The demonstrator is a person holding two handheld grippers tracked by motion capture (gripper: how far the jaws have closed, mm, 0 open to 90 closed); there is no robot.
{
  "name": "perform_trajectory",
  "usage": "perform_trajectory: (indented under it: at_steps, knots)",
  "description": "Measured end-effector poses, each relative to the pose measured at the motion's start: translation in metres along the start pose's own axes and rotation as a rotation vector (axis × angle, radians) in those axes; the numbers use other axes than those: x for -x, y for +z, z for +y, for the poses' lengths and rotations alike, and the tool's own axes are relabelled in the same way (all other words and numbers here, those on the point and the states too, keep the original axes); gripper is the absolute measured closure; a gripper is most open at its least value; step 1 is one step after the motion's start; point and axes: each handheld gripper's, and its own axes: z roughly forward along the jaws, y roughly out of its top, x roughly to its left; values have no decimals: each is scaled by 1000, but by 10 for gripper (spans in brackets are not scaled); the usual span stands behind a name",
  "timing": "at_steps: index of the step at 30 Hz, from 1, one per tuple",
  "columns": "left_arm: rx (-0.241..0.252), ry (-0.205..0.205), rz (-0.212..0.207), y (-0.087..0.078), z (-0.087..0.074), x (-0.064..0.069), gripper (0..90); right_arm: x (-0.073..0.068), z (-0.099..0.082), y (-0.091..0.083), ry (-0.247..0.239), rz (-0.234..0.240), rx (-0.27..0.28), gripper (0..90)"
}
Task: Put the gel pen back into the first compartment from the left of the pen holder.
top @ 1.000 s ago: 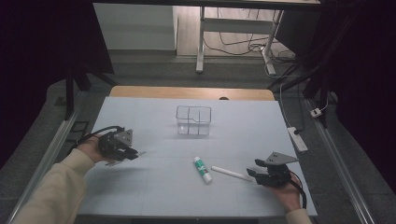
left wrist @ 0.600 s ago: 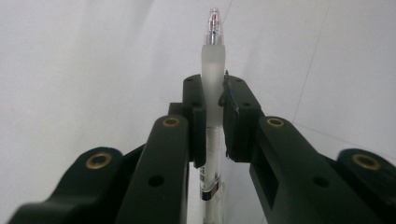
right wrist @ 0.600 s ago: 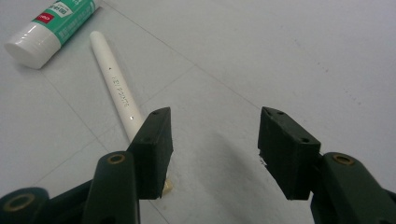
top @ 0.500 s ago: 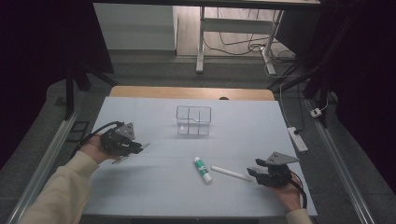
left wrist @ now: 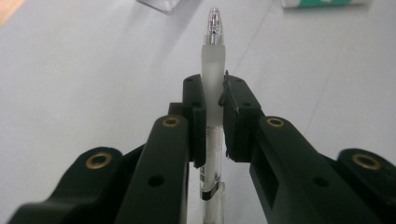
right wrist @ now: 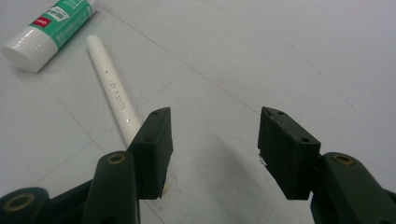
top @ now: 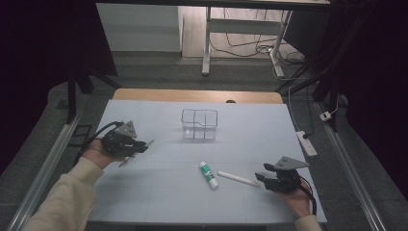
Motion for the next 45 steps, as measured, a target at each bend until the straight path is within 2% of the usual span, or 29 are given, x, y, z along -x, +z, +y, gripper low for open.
perform_trajectory:
  at_steps: [2, 6, 11, 18, 27, 33, 45]
  knots:
    - [15, -30, 5, 0, 0, -1, 802, 0, 0, 0, 1, 0, -1, 442]
    - [24, -54, 12, 0, -1, -2, 802, 0, 0, 0, 1, 0, 0, 442]
    - [66, -91, 13, -2, -1, -3, 802, 0, 0, 0, 1, -3, 2, 442]
    - [81, -106, 25, -3, -2, -5, 802, 0, 0, 1, -3, -9, -5, 442]
    - [132, -136, 30, -6, -1, -7, 802, -1, 0, 1, -2, -9, -7, 442]
    - [153, -139, 32, -5, 2, -5, 801, -1, 0, 1, 0, -10, -8, 442]
    - [239, -176, 38, -6, 8, -7, 801, 0, 0, 1, 2, -1, -4, 442]
